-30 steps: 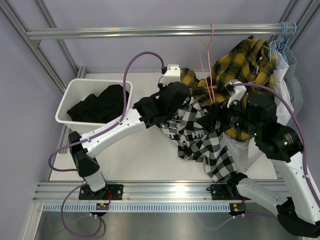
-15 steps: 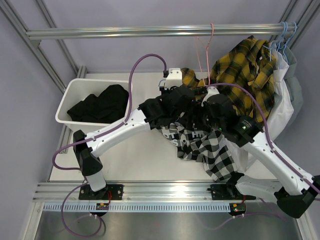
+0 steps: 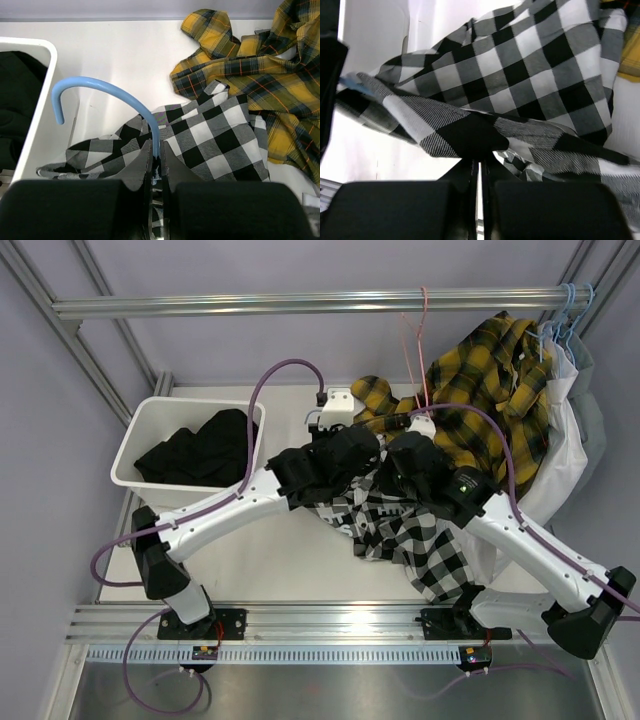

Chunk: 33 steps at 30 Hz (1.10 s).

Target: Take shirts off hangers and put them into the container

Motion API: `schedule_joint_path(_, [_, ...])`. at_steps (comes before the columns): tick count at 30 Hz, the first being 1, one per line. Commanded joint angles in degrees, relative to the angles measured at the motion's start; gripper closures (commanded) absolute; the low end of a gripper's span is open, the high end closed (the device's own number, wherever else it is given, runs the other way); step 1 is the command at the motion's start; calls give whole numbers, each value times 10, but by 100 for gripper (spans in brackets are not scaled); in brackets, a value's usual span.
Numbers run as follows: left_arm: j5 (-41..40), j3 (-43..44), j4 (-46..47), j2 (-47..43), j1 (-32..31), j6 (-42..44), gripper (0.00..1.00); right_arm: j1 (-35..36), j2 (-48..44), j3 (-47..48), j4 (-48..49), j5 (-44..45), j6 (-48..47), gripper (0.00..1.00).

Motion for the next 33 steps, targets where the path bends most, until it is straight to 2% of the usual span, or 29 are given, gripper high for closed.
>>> schedule_joint_path(1, [-47, -27, 22, -63, 0, 11, 100, 2, -42, 21, -40, 60, 1, 100])
schedule_joint_path(10, [-20, -91, 47, -175, 3, 95, 100, -4, -106, 99, -187, 94, -51, 100])
schedule_joint_path(13, [0, -118, 72, -214, 3, 137, 100, -24, -109, 112, -216, 92, -68, 100])
schedule_joint_path(16, [-14, -146, 85, -241, 3, 160, 100, -51, -118, 119, -231, 72, -82, 100])
schedule_joint_path(21, [-83, -155, 54, -221, 5, 135, 100, -68, -123, 151, -227, -18, -100, 100])
schedule_joint_path(26, [-62, -130, 44, -196, 6, 82, 100, -71, -98, 160, -243, -1, -124, 100])
schedule_joint_path(29, [-61, -135, 79, -216, 13, 91, 100, -102, -99, 133, -250, -3, -140, 100])
schedule_joint_path(33, [-67, -139, 99, -238, 18, 97, 100, -165, -125, 63, -246, -55, -162, 100])
